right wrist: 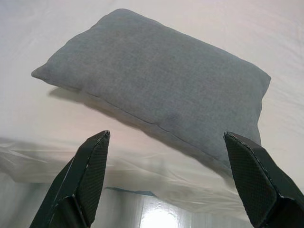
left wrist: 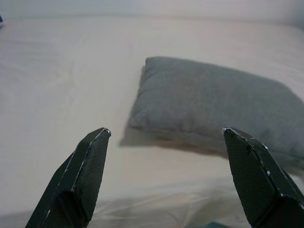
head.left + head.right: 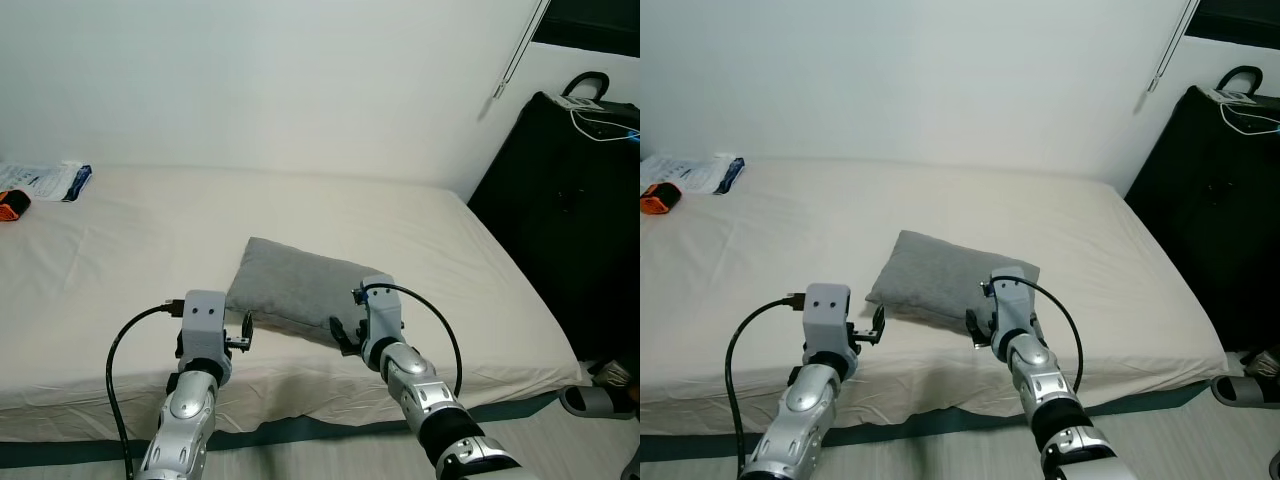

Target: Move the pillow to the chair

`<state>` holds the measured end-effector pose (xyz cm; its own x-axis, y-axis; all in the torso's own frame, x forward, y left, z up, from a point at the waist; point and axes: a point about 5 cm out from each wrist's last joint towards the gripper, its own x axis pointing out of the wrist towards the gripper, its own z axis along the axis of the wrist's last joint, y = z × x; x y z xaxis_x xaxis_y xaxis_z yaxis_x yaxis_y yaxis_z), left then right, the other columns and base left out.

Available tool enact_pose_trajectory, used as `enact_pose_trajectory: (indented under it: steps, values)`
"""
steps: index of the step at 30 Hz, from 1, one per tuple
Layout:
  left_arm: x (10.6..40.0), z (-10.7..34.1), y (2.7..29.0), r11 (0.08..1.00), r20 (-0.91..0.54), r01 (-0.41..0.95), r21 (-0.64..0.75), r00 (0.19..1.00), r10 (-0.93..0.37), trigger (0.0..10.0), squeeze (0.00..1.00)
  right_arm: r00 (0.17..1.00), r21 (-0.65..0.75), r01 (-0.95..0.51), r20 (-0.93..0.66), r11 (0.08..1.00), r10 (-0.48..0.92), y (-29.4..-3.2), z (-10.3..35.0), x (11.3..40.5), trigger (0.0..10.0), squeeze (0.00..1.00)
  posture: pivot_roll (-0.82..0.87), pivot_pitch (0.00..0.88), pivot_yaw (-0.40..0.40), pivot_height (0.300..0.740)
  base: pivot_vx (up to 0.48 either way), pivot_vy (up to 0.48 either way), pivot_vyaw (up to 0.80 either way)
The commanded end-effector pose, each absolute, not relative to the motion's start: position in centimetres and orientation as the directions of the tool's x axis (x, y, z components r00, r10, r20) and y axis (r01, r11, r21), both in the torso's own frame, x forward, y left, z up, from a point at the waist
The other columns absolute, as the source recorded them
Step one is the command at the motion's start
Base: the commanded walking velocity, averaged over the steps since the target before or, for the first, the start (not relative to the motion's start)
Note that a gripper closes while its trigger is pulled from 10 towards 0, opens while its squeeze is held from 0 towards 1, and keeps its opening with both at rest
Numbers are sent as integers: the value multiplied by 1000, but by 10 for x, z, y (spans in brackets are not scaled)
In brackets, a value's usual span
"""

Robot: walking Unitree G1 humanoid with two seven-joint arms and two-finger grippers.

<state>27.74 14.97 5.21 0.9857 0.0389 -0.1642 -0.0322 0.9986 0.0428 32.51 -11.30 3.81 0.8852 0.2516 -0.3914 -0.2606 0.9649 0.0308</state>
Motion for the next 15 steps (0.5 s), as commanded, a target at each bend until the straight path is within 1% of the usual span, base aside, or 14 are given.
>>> enact_pose_trajectory:
  steps: [1,3,6,7,9,11,15]
  values:
    - [276,48,149,998,-183,-27,63,982,38,10000,0,882,16,-272,-396,962,256,-114,36,324,10000,0,91,0,-146,708,0,0,0]
    - [277,43,152,994,-187,-19,109,982,39,10000,0,884,14,-280,-387,960,263,-113,35,323,10000,0,95,0,-142,708,0,0,0]
    - [273,31,154,976,-211,48,214,977,-2,10000,0,880,-53,-274,-417,960,228,-120,27,318,10000,0,86,0,-138,708,0,0,0]
    - [273,31,154,976,-211,48,214,977,-2,10000,0,880,-53,-274,-417,960,228,-120,27,318,10000,0,86,0,-138,708,0,0,0]
    - [270,31,162,981,-211,-2,193,977,43,10000,0,899,-59,-233,-393,971,192,-131,26,316,10000,0,86,0,-138,708,0,0,0]
    - [270,31,165,982,-209,-27,184,976,66,10000,0,906,-50,-216,-384,975,181,-134,26,316,10000,0,86,0,-138,708,0,0,0]
    - [267,28,168,980,-213,-46,195,973,88,10000,0,911,-42,-192,-379,980,162,-140,25,313,10000,0,76,0,-132,708,0,0,0]
